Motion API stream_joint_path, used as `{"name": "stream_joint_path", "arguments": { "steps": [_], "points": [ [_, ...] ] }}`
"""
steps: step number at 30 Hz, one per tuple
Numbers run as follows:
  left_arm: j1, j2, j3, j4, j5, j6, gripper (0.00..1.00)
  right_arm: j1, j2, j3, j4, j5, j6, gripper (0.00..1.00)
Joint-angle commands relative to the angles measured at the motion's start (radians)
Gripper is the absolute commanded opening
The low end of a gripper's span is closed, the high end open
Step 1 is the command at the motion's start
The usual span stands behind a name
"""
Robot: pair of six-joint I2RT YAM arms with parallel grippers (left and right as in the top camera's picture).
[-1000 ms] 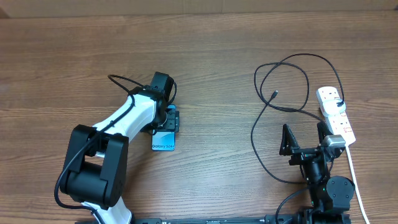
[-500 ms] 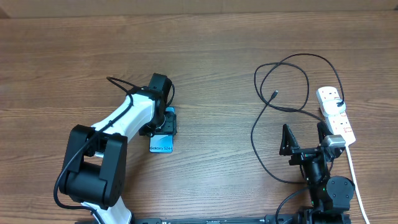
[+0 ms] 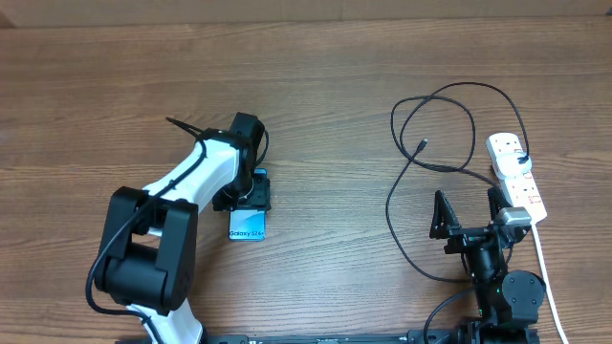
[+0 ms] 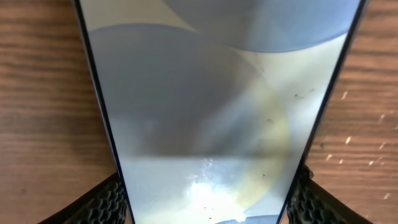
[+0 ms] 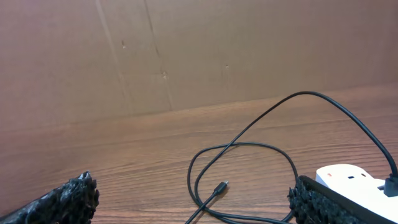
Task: Plug charger to phone and switch on socket
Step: 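Lift the smartphone with the left gripper and tilt it upright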
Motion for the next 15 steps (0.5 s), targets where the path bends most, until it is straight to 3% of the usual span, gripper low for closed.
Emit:
{"name": "stream_joint_path", "arguments": {
  "steps": [1, 15],
  "points": [
    [0.004, 0.021, 0.077, -0.05, -0.002, -0.01, 0.59, 0.004, -0.011, -0.01, 0.003, -0.002, -0.005, 1.0],
    [0.004, 0.021, 0.204, -0.129, 0.163, -0.045, 0.57, 0.004, -0.011, -0.01, 0.003, -0.002, -0.005, 1.0]
  ]
}}
